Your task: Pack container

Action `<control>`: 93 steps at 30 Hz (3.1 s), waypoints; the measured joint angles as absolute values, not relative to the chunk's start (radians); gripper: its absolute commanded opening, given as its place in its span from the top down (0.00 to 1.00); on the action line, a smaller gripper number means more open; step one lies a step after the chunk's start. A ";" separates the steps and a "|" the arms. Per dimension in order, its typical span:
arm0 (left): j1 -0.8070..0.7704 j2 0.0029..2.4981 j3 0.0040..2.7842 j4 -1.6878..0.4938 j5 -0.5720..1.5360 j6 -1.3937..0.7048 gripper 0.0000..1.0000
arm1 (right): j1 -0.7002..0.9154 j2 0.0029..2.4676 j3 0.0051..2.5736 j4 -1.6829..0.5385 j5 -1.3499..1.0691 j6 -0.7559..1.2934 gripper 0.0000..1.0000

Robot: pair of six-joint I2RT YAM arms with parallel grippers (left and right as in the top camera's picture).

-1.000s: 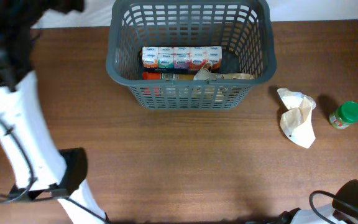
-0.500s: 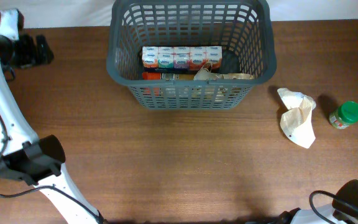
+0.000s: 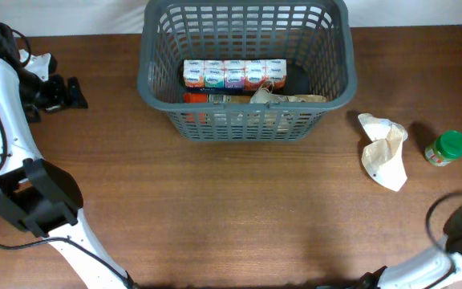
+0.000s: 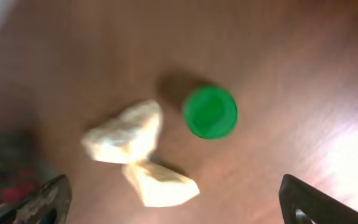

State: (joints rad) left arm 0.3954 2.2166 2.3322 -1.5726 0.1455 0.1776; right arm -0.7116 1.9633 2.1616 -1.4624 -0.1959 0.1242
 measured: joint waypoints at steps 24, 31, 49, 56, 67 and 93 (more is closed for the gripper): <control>0.395 2.217 2.329 -1.569 0.146 0.178 0.01 | -0.634 2.162 1.998 -1.266 -0.002 0.161 0.01; 0.395 2.217 2.329 -1.570 0.146 0.178 0.01 | -0.634 2.162 1.915 -1.208 0.013 0.162 0.01; 0.395 2.217 2.329 -1.569 0.146 0.178 0.01 | -0.634 2.164 1.697 -1.007 0.016 0.194 0.01; 0.395 2.217 2.329 -1.569 0.146 0.178 0.01 | -0.634 2.164 1.656 -0.963 0.016 0.210 0.06; 0.395 2.217 2.329 -1.569 0.146 0.178 0.01 | -0.634 2.164 1.652 -0.961 0.019 0.219 0.41; 0.395 2.217 2.329 -1.569 0.146 0.178 0.01 | -0.561 2.055 2.259 -1.527 -0.247 0.229 0.96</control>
State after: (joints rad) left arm 0.3954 2.2166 2.3287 -1.5688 0.1455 0.1776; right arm -0.5606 2.0552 2.2593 -1.5272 -0.2466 0.2287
